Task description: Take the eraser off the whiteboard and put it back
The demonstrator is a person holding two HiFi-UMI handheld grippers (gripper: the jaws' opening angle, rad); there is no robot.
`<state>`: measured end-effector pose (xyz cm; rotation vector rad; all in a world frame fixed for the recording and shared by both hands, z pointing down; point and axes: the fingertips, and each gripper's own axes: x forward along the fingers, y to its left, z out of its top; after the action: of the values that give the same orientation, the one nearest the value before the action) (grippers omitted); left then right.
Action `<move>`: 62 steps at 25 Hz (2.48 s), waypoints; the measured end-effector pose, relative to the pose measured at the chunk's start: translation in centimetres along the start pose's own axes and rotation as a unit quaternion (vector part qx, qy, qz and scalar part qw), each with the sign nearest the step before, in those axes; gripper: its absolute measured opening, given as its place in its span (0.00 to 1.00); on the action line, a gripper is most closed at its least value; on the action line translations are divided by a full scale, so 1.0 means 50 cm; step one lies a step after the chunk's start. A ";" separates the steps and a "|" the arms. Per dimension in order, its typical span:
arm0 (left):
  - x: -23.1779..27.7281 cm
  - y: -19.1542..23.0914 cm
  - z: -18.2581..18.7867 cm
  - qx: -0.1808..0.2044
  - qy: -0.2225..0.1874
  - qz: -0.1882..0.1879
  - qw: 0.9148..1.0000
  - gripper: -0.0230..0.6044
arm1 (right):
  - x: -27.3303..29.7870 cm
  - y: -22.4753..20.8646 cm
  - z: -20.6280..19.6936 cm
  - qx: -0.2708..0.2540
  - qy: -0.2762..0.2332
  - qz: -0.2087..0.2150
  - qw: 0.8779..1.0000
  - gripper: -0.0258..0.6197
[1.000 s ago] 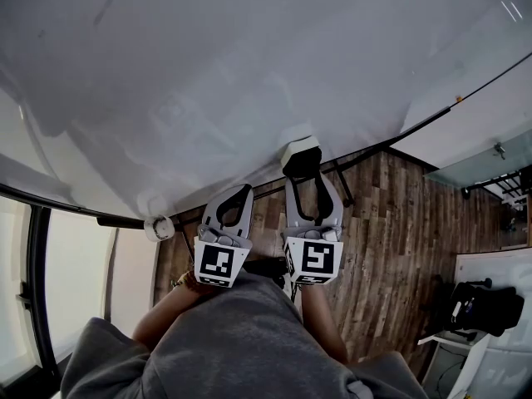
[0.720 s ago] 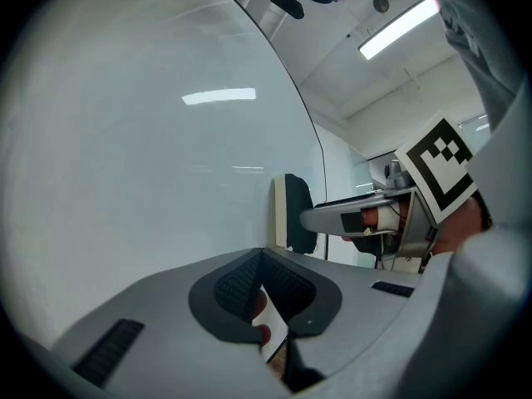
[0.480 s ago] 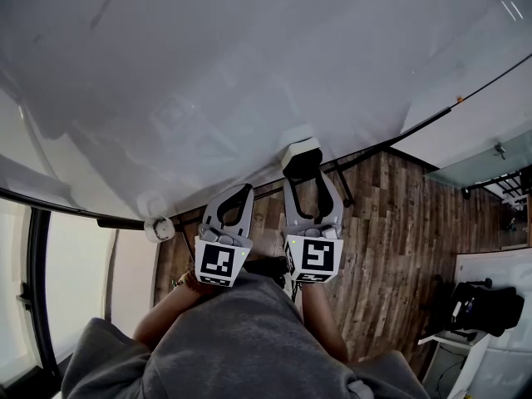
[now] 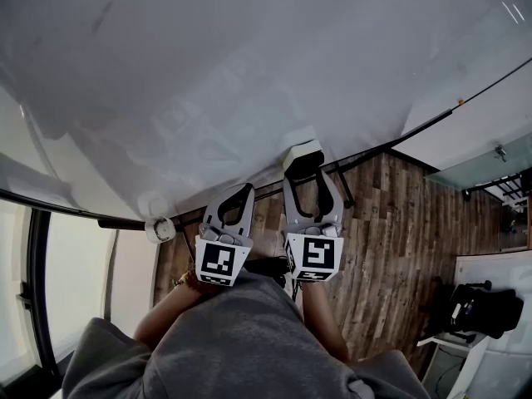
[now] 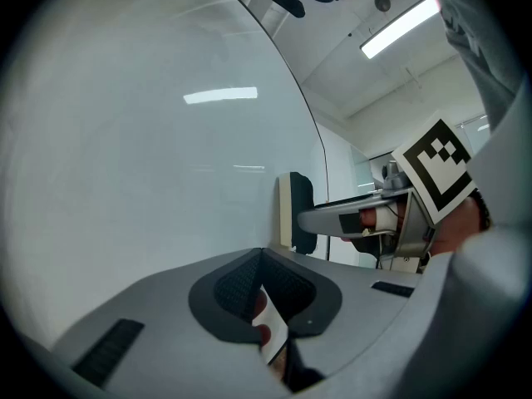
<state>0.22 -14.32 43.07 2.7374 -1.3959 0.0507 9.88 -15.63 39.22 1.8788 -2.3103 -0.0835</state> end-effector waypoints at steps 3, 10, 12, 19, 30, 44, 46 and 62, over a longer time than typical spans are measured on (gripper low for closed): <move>0.002 0.001 0.001 0.001 0.000 0.000 1.000 0.05 | 0.003 -0.001 -0.001 0.000 0.001 0.001 1.000 0.42; 0.005 0.006 0.004 0.002 -0.002 0.004 1.000 0.05 | 0.010 -0.001 0.000 0.001 0.003 0.006 1.000 0.42; 0.006 0.006 0.004 0.003 -0.002 0.004 1.000 0.05 | 0.012 -0.002 0.000 0.001 0.003 0.007 1.000 0.42; 0.009 0.006 0.006 0.008 -0.005 0.005 1.000 0.05 | 0.019 0.000 -0.001 0.000 0.003 0.012 1.000 0.42; 0.010 0.006 0.008 0.007 -0.007 0.007 1.000 0.05 | 0.024 -0.001 -0.002 0.001 0.004 0.019 1.000 0.42; 0.012 0.012 0.007 0.005 -0.005 0.011 1.000 0.05 | 0.035 0.000 -0.002 0.004 0.005 0.027 1.000 0.42; 0.013 0.012 0.006 0.005 -0.003 0.010 1.000 0.05 | 0.036 0.000 -0.001 0.005 0.005 0.027 1.000 0.42; 0.015 0.011 0.006 0.005 -0.003 0.008 1.000 0.05 | 0.039 -0.003 0.000 0.008 0.004 0.024 1.000 0.41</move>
<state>0.23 -15.26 42.85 2.7370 -1.4232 0.0510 9.62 -17.55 39.39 1.8266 -2.3562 -0.0500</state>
